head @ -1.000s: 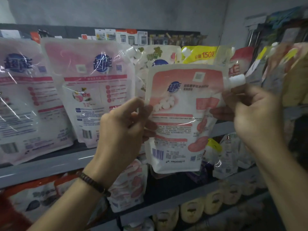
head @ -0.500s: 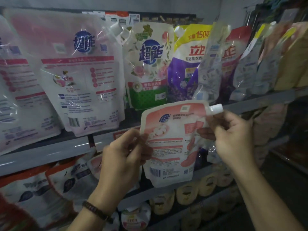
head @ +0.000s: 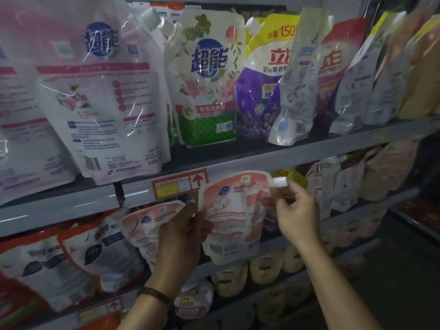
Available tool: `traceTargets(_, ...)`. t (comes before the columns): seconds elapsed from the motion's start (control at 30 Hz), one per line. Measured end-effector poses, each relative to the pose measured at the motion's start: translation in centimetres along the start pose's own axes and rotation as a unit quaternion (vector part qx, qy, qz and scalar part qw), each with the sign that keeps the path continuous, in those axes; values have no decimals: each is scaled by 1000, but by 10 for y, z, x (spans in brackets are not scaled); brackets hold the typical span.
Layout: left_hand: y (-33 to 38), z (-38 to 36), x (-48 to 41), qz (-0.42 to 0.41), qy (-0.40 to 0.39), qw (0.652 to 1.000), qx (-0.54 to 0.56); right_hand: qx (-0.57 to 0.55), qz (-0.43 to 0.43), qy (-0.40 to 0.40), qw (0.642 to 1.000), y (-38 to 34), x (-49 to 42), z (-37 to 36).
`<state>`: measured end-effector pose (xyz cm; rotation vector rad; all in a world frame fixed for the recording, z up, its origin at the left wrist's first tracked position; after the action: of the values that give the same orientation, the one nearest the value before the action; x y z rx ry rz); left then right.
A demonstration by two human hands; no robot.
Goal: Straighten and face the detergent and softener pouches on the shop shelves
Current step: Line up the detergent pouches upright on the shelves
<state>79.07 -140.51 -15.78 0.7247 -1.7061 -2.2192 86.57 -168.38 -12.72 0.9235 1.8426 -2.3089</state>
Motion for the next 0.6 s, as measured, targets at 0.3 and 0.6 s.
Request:
traceTargets(0.3, -58, -19, -6, 68, 42, 996, 41, -42, -60, -42, 996, 55, 6, -27)
traceTargets(0.6, -75, -44, -17, -1, 56, 998, -3, -77, -54, -61, 994, 95, -4, -47)
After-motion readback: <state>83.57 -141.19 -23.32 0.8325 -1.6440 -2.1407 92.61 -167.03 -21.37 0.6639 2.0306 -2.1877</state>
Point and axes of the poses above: each hand's wrist, its own x-axis away from the middle knuckle, its own z-axis out of the back of the hand, y = z × x, the point moved 10 cm from there along -x, towards the middle knuckle, and after that the axes turned 11 degrees about y, right-handed, at the moved point
